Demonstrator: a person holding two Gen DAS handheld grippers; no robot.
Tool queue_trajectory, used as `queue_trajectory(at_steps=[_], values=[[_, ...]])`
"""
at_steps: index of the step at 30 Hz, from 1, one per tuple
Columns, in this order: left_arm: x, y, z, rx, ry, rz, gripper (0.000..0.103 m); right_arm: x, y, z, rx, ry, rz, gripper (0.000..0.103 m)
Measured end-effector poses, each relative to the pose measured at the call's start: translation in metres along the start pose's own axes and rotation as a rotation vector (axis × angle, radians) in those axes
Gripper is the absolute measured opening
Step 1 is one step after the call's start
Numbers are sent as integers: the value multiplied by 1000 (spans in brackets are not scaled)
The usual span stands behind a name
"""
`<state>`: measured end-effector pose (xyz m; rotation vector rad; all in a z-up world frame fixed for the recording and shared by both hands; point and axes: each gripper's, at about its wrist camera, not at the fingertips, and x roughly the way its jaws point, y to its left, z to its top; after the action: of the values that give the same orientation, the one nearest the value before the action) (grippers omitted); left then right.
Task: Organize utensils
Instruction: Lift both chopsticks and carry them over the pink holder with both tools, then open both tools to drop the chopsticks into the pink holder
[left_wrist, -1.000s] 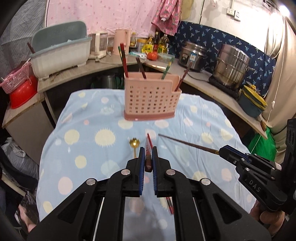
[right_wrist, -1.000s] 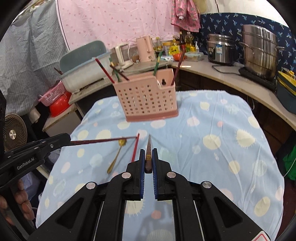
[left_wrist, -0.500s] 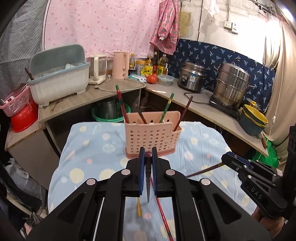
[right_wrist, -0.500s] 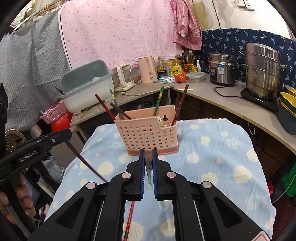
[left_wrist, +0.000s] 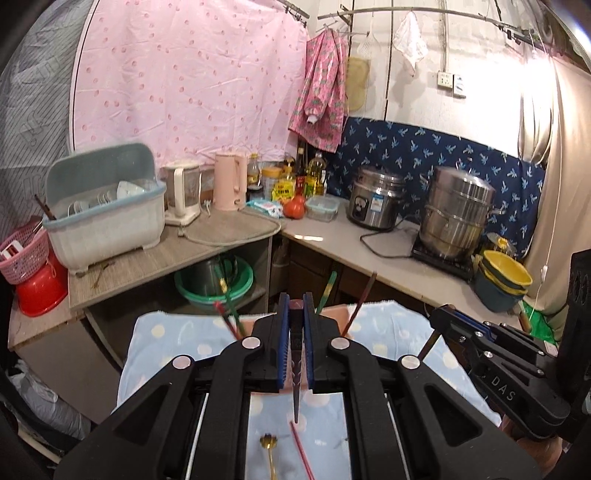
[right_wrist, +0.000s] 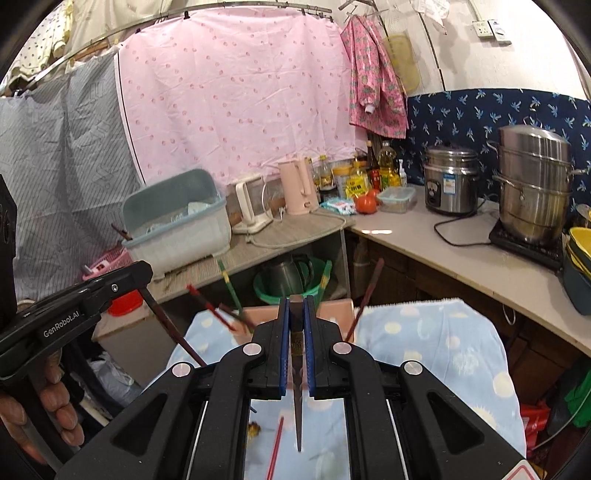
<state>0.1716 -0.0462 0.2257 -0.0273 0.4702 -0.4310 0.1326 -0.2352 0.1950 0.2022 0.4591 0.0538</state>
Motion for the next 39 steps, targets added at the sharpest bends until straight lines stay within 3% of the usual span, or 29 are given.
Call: queue_trajectory(at_steps=[10, 15, 25, 31, 33, 34, 35, 36, 37, 39], values=[[28, -2, 66, -1, -98, -6, 7, 28, 5, 83, 11, -125, 6, 7], [50, 3, 80, -4, -114, 9, 7, 54, 7, 97, 27, -134, 9, 7], [114, 34, 28, -64, 18, 42, 7, 125, -4, 48, 54, 11, -21, 7], [127, 44, 7, -76, 59, 62, 9, 142, -12, 21, 60, 67, -42, 8], [126, 45, 5, -78, 55, 77, 9, 144, -14, 17, 64, 75, -45, 13], [124, 45, 3, -76, 47, 90, 12, 143, -15, 14, 66, 73, -58, 16], [124, 45, 3, -75, 44, 100, 18, 141, -16, 11, 68, 67, -64, 28], [121, 46, 3, -77, 39, 108, 32, 139, -17, 10, 71, 58, -69, 38], [119, 46, 2, -82, 33, 117, 43, 135, -18, 9, 74, 46, -74, 40], [115, 48, 1, -86, 26, 126, 45, 129, -17, 8, 67, 38, -79, 40]])
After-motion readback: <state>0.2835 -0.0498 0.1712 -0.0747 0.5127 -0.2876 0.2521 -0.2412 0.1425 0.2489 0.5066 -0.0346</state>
